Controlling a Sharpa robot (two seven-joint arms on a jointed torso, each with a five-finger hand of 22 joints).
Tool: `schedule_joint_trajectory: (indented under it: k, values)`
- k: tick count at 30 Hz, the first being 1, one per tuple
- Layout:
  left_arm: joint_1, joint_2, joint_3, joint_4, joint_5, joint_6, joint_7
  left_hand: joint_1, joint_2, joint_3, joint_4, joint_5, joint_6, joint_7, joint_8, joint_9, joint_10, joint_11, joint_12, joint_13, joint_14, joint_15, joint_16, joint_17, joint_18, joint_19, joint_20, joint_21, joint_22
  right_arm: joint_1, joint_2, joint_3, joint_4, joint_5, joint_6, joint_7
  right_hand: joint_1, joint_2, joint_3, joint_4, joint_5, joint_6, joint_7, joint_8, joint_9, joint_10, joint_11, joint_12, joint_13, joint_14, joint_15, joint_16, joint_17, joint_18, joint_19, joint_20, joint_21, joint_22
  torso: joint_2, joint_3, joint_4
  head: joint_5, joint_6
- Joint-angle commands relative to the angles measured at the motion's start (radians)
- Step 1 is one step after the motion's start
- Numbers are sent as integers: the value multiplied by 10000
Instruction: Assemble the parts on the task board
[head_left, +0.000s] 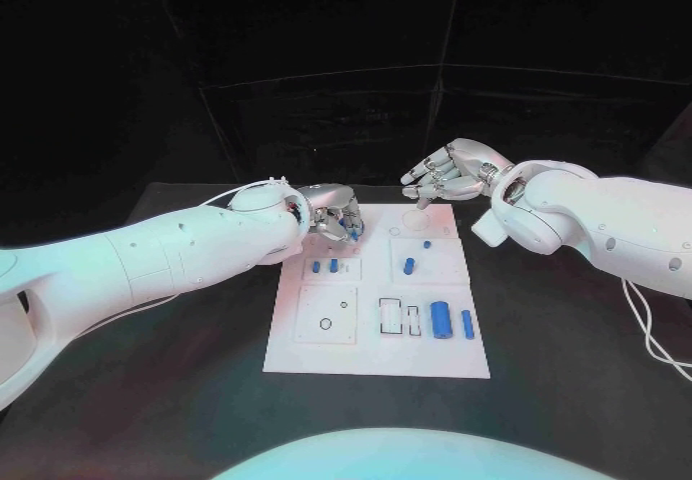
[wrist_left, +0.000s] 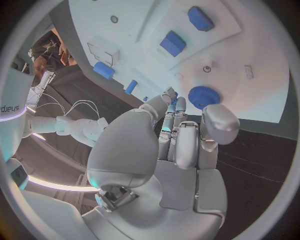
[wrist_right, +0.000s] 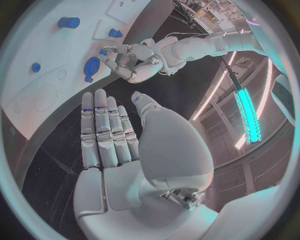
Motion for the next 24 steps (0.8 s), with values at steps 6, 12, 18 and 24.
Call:
schedule_joint_trajectory:
  k: [6,12,18,24]
  values:
    - [16,-734,160,465,593,294,-253,-277,-110,31,37,12,88,4,-55,2,79,35,-116,-1,279,-42,23,-30,-116,-1,-33,69,37,18,-30,5,2,-3,7,85,3,75,-42,-26,64,-52,35,-18,15,-61,9,48,-12,-80,5,-60,-9,98,25,51,-31,-11,14,-2,-19,48,33]
    - [12,-1051,176,451,652,675,-395,-409,-200,-14,77,13,93,-14,-79,-1,100,29,-170,1,273,-44,16,-59,-118,-5,-30,88,67,16,-41,5,0,-3,12,83,3,75,-42,-26,64,-52,35,-18,15,-61,9,48,-12,-80,5,-60,-9,98,25,51,-31,-11,3,-3,-11,47,6]
    - [-21,-1103,171,339,663,854,-462,-436,-231,-27,81,13,92,-22,-88,-2,106,26,-186,1,270,-45,12,-72,-117,-9,-30,88,70,15,-43,5,0,-3,22,86,3,75,-42,-26,64,-52,35,-18,15,-61,9,48,-12,-80,5,-60,-9,98,25,51,-31,-11,8,-7,-17,44,2]
    - [-69,-1078,165,250,666,1095,-578,-457,-244,-34,88,13,93,-24,-94,-3,109,25,-198,2,267,-46,6,-87,-115,-12,-30,83,67,12,-48,5,9,-3,34,94,3,100,-37,-18,66,-49,35,-13,17,-61,8,62,-20,-77,5,-64,-7,99,33,52,-43,-18,8,-1,-32,46,-4]
